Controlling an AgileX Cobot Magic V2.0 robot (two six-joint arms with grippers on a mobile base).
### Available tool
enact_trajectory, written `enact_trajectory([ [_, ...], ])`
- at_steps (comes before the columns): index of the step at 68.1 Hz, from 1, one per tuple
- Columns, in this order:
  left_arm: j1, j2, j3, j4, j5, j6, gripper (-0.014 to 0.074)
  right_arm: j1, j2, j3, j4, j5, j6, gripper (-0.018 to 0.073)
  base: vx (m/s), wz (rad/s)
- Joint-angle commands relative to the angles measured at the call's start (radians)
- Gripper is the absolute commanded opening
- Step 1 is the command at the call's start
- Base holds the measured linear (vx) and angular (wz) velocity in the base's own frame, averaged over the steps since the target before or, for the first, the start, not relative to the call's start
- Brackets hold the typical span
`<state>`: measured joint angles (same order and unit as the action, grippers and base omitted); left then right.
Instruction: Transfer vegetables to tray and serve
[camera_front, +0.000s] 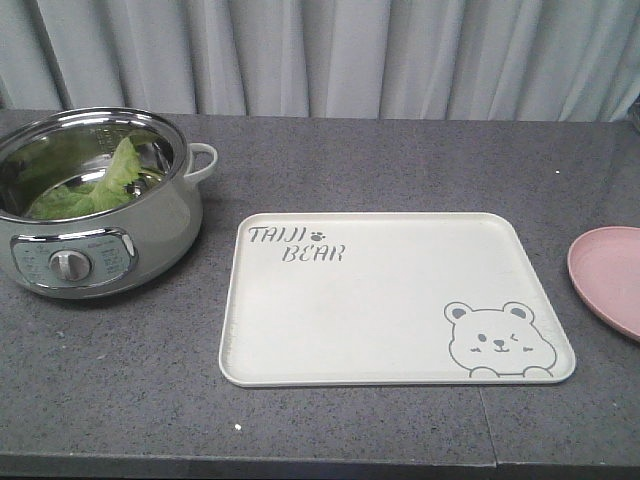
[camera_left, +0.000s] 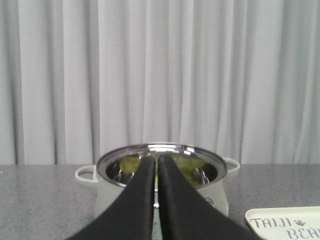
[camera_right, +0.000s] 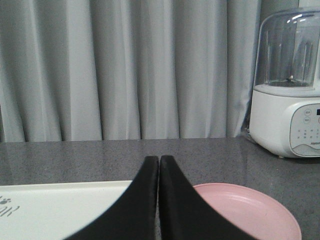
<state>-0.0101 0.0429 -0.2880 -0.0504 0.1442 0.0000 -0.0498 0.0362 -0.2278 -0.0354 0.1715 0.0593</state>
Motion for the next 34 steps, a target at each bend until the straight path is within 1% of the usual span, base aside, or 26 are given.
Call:
enact_trajectory([
  [1,0.004,0.099,-0.154,-0.009,0.018,-0.009,-0.0006,0.002,0.092,-0.141,-0.014,0.007,-0.012,-0.0006,0.0,0.0],
  [10,0.004,0.263,-0.312,-0.008,0.131,0.006,-0.0006,0.002,0.239,-0.275,-0.014,0.048,-0.012,-0.0006,0.0,0.0],
  [17,0.004,0.379,-0.395,-0.008,0.234,0.018,-0.0006,0.002,0.349,-0.339,-0.014,0.08,-0.012,-0.0006,0.0,0.0],
  [24,0.004,0.464,-0.413,-0.008,0.252,0.018,-0.0006,0.002,0.442,-0.351,-0.014,0.095,-0.012,-0.0006,0.0,0.0],
  [34,0.004,0.53,-0.413,-0.008,0.273,0.017,-0.0006,0.002,0.533,-0.351,-0.012,0.171,-0.011,-0.0006,0.0,0.0],
])
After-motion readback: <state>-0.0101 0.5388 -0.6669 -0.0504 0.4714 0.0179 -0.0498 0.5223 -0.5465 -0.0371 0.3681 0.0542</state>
